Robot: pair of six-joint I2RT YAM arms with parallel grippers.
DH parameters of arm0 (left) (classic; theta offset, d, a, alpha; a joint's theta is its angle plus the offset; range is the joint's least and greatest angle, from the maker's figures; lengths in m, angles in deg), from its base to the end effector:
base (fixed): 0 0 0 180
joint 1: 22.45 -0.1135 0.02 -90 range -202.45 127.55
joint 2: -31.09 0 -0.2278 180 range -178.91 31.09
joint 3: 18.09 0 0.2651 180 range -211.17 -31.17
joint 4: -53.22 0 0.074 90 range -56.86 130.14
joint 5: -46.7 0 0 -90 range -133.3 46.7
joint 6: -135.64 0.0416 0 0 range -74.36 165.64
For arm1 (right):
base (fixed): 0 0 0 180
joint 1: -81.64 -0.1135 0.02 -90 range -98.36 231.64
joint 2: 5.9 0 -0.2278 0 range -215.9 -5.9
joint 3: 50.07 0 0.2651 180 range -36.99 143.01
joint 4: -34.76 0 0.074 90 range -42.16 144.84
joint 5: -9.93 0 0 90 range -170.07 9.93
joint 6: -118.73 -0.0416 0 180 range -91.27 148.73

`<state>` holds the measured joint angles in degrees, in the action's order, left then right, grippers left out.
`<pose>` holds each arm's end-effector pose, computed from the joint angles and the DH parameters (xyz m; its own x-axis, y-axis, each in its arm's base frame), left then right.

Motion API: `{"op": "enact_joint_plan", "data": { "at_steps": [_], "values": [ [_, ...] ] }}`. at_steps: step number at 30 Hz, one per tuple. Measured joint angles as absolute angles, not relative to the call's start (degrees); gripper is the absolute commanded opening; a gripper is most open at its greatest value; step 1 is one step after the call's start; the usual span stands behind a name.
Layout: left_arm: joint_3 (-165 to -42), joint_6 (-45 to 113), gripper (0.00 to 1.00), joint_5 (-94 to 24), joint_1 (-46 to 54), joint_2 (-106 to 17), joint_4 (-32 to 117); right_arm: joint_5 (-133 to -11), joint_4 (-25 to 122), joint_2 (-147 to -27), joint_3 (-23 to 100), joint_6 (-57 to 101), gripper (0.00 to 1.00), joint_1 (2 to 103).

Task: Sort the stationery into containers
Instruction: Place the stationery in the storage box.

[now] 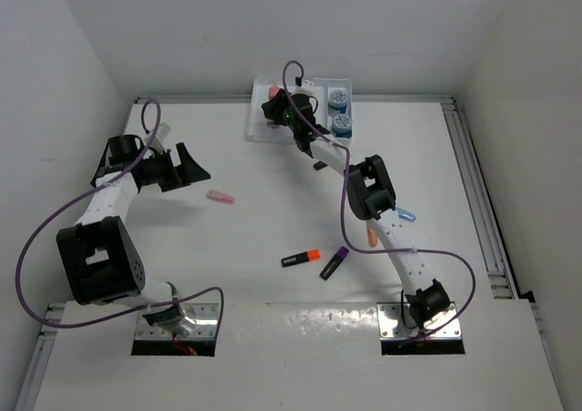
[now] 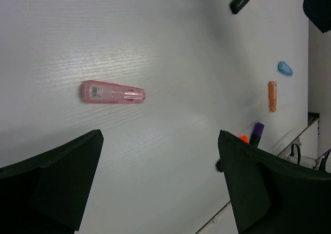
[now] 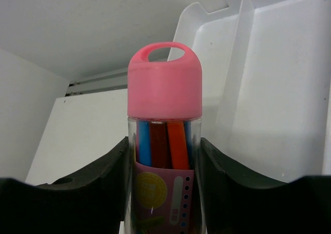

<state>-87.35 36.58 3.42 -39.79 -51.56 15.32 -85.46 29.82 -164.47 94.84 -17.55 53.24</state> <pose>0.3077 0.0643 0.1980 -0.7718 -0.3541 -0.5281 0.1101 0.7436 -0.6595 0.5329 0.2837 0.1166 -0.3754 0.6150 -0.6934 -0.1744 0.6879 0.7045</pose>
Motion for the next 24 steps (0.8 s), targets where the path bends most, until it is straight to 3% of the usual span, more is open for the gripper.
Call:
{"op": "enact_joint_plan", "data": {
  "at_steps": [17,21,24],
  "values": [
    [-86.7,36.1,1.00,3.7,-39.8,-52.9,16.5,-86.6,28.8,-167.2,95.9,-18.4,0.08,52.0],
    [-86.2,36.1,1.00,3.8,-39.8,-52.9,16.4,-86.9,28.8,-167.2,96.0,-18.4,0.42,51.7],
    [-86.2,36.3,1.00,3.9,-40.0,-52.9,16.3,-87.1,28.8,-167.3,96.0,-18.4,0.59,51.4]
  ]
}}
